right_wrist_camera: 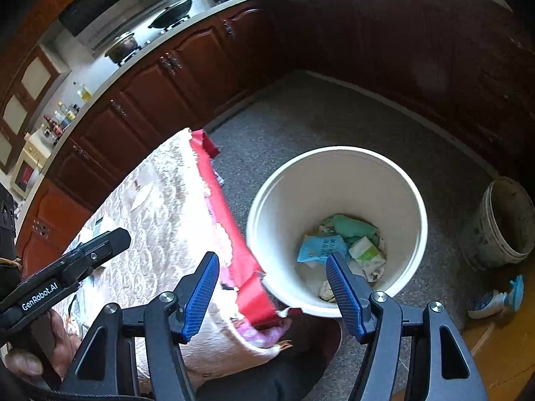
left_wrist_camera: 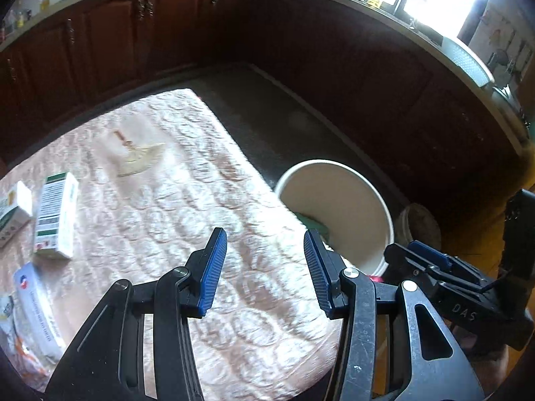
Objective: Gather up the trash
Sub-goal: 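Move both open grippers back to the remaining items on the table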
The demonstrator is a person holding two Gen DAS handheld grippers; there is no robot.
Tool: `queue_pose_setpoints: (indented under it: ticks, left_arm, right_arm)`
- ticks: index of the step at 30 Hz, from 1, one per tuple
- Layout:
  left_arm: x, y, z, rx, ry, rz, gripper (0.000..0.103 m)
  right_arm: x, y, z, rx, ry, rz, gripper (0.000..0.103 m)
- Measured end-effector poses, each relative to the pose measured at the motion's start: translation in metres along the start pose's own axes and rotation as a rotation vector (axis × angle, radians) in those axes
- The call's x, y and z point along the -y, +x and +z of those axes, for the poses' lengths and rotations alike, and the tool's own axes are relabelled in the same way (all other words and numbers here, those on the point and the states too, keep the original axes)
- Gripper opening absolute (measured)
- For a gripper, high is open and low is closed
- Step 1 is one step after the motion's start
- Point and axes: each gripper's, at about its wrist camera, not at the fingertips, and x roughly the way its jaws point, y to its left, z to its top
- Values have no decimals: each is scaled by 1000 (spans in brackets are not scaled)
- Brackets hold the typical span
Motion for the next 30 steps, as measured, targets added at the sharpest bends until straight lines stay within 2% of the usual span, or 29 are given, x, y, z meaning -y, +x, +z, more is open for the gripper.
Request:
queue_pose_setpoints:
  ticks: [3,7,9,14,30]
  left_arm:
    - [-13,-6,-4,6,-18,21,47]
    - [-22,-14,-6,24,-36,49,56]
    - [-28,-18,-5,33,-40,57,57]
    - [-41,-30,-9,46,-45,57,58]
    - [-118,-75,-50,75,-142,152,58]
  right_arm:
    - [-13,-1,-1,5,-23,-3,64]
    - [-26,-2,-1,11,-48,1,67]
    - [-33,-3,-2,17,-59,1,68]
    - [-51,-2,-5,17,-91,11,68]
    - [-130,12,-21,-19,-225,86,69]
